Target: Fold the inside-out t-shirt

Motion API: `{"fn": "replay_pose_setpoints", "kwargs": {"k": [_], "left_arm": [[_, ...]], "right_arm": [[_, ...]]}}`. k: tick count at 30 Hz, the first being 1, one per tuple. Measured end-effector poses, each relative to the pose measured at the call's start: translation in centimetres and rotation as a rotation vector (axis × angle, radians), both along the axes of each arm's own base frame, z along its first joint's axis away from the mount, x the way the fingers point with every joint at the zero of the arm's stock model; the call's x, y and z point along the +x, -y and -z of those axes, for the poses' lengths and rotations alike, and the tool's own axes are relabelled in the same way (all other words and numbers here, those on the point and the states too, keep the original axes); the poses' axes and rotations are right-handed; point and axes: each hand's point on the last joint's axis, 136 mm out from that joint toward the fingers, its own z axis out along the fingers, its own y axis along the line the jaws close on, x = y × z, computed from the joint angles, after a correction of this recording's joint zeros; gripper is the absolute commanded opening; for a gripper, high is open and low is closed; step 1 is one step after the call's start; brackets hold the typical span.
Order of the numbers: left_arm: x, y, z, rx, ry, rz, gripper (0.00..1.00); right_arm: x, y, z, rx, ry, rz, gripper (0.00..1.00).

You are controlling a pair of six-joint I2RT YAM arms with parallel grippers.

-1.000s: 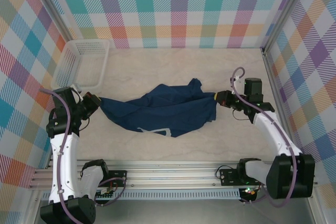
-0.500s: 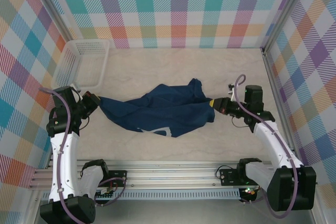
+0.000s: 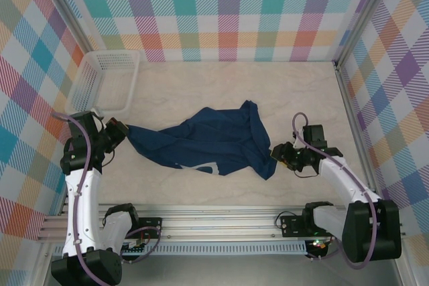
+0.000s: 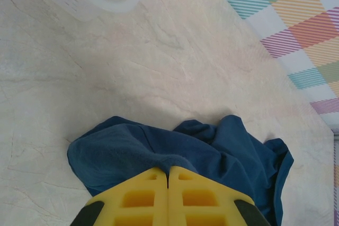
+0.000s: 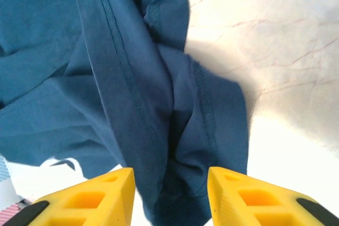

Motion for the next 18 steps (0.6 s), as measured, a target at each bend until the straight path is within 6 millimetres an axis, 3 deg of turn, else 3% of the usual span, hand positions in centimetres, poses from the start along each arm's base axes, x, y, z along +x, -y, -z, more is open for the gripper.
{"fn": "replay_pose_setpoints", "kwargs": {"k": [4, 9, 15, 18], "left_arm": [[0.0, 0.0, 0.0, 0.0, 0.0, 0.0, 0.0], [0.0, 0.0, 0.0, -0.001, 0.0, 0.001, 0.0], [0.0, 0.1, 0.0, -0.002, 0.001, 0.003, 0.0], [0.0, 0.1, 0.0, -0.002, 0.001, 0.003, 0.0]], "right_arm": [[0.8, -0.6, 0.2, 0.008, 0.0, -0.029, 0.51], [-0.4, -2.9, -0.1, -0.006, 0.023, -0.139, 0.54], [-1.3, -3.5, 0.4, -0.048, 0.013, -0.186, 0.41], [-1.7, -3.8, 1.3, -0.064, -0.022, -0.203, 0.28]]}}
